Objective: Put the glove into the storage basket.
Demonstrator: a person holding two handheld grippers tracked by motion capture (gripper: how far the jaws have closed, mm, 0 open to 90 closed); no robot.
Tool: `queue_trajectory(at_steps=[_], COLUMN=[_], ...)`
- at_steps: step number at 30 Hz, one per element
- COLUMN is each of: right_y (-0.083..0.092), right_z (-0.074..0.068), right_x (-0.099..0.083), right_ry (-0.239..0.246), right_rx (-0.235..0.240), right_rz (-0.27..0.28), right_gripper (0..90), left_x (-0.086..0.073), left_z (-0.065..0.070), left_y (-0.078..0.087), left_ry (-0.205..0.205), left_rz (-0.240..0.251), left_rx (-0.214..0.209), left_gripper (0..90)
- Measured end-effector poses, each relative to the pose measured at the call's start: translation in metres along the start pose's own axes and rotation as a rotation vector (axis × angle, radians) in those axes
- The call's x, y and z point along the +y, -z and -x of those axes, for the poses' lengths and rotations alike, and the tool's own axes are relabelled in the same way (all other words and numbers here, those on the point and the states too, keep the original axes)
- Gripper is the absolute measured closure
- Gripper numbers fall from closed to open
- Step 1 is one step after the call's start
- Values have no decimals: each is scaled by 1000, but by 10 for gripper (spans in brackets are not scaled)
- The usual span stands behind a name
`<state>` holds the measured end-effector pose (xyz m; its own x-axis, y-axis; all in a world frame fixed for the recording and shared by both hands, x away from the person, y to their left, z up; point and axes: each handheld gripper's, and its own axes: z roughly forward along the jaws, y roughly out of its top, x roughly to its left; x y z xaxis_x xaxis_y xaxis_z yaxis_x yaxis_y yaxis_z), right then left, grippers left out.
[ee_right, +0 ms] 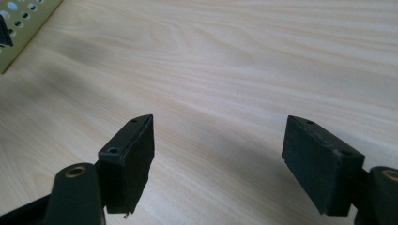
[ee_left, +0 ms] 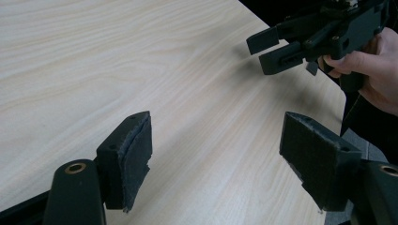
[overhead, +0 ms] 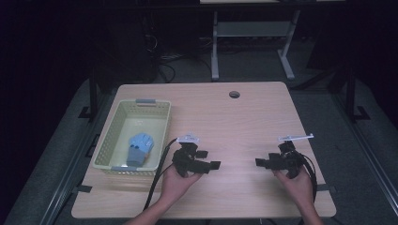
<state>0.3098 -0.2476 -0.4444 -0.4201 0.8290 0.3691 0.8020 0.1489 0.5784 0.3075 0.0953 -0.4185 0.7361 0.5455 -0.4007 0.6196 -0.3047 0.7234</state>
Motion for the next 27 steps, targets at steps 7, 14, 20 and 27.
queue_trajectory(at_steps=[7, 14, 20, 27], right_y=[1, 1, 4, 6], right_z=[3, 1, 1, 3], right_x=[-12, -21, -29, -37], right_ry=[-12, -1, 5, 13], right_rx=[0, -6, -19, -19], right_rz=[13, 12, 38, 64], right_gripper=[256, 256, 254, 250], left_x=[-14, -26, -38, -49], left_z=[3, 4, 3, 1], left_y=[0, 2, 6, 12], left_ry=[-12, -26, -20, -25], left_rz=[-3, -12, -7, 15], left_rx=[-12, -8, -21, -26], left_gripper=[254, 254, 254, 253])
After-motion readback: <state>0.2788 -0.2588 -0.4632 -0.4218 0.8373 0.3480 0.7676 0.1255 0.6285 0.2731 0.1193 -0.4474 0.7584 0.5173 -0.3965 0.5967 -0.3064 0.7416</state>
